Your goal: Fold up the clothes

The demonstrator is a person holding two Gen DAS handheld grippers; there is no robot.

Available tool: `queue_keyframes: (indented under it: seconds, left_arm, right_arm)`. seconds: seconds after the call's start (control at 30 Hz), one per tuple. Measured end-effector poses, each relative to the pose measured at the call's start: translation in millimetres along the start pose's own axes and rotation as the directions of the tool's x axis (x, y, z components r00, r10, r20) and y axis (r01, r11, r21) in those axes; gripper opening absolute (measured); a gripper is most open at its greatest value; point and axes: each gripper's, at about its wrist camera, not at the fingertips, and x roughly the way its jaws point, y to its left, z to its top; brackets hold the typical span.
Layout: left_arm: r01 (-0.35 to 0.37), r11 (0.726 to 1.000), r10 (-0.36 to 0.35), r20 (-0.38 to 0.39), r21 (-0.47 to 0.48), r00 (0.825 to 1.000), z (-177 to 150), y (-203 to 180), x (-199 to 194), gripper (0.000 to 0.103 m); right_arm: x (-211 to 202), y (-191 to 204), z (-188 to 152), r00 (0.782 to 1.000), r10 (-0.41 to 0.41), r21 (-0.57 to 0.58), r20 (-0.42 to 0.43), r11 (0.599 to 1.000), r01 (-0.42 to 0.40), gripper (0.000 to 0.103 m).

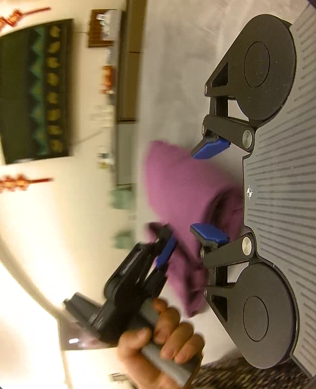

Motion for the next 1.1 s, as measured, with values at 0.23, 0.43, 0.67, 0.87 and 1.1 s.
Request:
queue_keyframes:
  seconds: [0.23,0.43,0.67,0.87,1.1]
  left_arm:
    - [0.031,0.993,-0.033,0.008,0.112,0.999,-6,-21,17,0.043]
    - [0.016,0.987,-0.023,0.04,0.158,0.999,-12,-25,9,0.044]
    - [0.078,0.988,-0.083,0.029,0.129,0.996,-22,-7,2,0.047]
    - [0.105,0.967,-0.11,0.011,0.233,0.994,-37,-19,5,0.045]
    - [0.031,0.963,-0.082,0.179,0.269,0.981,-25,3,-39,0.051]
  right_arm:
    - [26,-4,11,0.985,-0.045,0.069,-0.164,0.996,0.057,0.055]
    - [26,-13,12,0.967,-0.113,0.051,-0.226,0.99,0.128,0.056]
    - [25,9,58,0.995,-0.065,0.006,-0.07,0.998,0.065,0.043]
    - [102,7,34,0.941,-0.175,-0.162,-0.288,0.978,0.133,0.031]
    - [71,29,69,0.968,-0.16,-0.146,-0.192,0.98,0.133,0.04]
